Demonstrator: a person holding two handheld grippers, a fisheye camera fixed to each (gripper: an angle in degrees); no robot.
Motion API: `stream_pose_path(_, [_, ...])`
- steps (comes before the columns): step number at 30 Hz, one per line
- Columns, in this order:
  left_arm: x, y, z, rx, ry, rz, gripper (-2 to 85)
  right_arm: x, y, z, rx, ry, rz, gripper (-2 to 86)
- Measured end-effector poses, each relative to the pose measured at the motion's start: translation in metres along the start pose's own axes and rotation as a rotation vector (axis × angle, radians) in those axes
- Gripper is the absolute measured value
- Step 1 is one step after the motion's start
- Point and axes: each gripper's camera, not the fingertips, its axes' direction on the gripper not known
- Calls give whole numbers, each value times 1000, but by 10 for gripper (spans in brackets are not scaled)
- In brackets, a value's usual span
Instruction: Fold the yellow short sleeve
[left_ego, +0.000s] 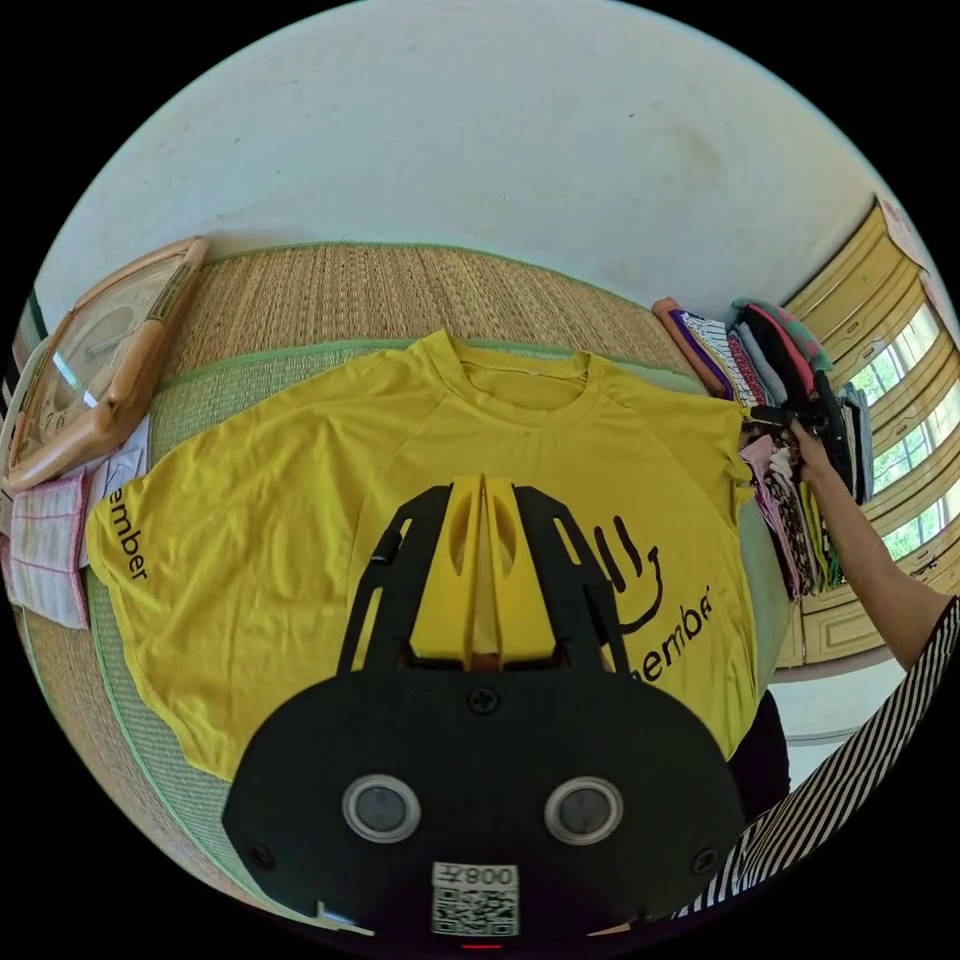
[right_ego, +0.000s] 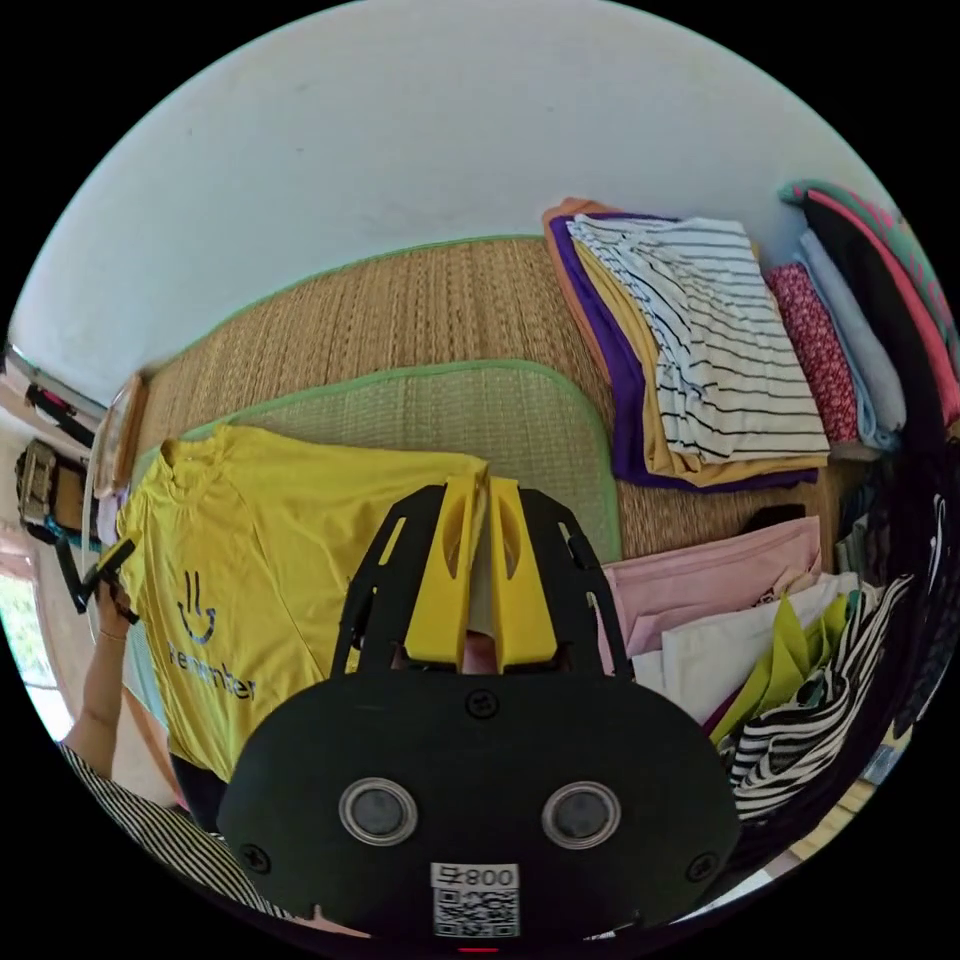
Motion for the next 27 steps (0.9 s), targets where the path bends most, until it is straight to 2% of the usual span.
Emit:
stream_pose_path(4, [26,-16,-35,-21,40,20,3,22,36,16,29,-102,39,61])
stream_pose_path(6, [44,-25,-49,-29,83,48,4,15,76,24,40,-163,-36,66])
stream_pose_path(14, [198,-120,-62,-98,345,263,16,-2,176,72,-4,-116,-135,85])
stream_pose_path(20, [326,-207,-56,-142,452,370,21,15,197,108,7,-156,-119,45])
stream_pose_path(27, [430,-286,-68,-182,456,432,22,44,232,138,23,-227,-136,5])
